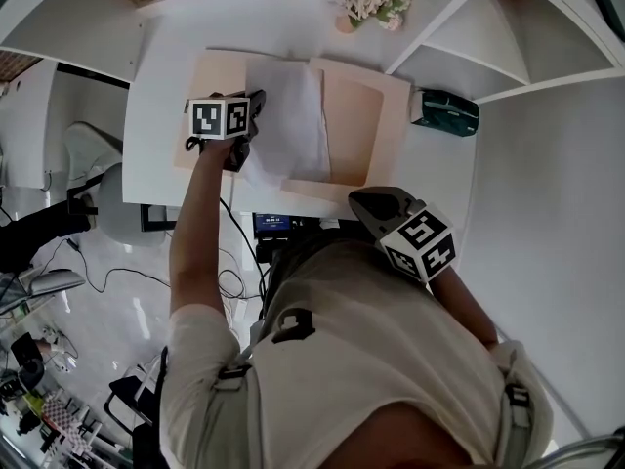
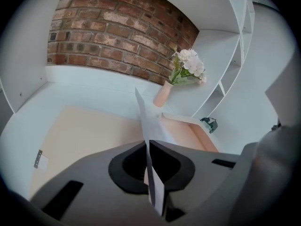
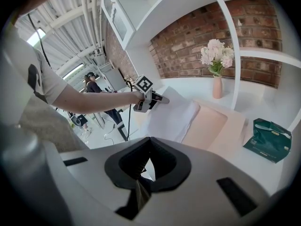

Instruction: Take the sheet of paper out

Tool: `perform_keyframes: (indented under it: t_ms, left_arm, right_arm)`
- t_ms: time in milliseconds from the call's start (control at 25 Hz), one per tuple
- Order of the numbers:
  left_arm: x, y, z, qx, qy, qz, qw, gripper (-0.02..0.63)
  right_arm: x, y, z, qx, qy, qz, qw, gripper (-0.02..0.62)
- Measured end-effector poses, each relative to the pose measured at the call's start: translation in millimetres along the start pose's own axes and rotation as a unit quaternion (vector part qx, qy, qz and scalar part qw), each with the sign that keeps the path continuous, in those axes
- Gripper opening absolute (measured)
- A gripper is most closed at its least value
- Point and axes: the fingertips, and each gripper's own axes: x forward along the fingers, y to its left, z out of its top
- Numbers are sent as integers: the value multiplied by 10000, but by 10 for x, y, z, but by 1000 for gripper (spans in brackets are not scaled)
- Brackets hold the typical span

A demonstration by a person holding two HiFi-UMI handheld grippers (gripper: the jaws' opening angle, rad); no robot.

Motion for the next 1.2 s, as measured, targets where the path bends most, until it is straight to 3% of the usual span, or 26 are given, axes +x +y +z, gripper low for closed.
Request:
perform_keyframes:
  t_ms: [640,840,1200]
  left_arm:
    - [-685,14,167,-132,-1009,285,9944,15]
    - [-928,50,191,68,-1217,589,9908,15]
    - [-1418,-18,92,165,-1555,732,9850,15]
  right_arm:
    - [57,100,-10,-100,-33,38,9999,18]
    - [67,129,-15,-130,-22,73,9999,18]
    - [106,173,44,-336,-91,63,9994,18]
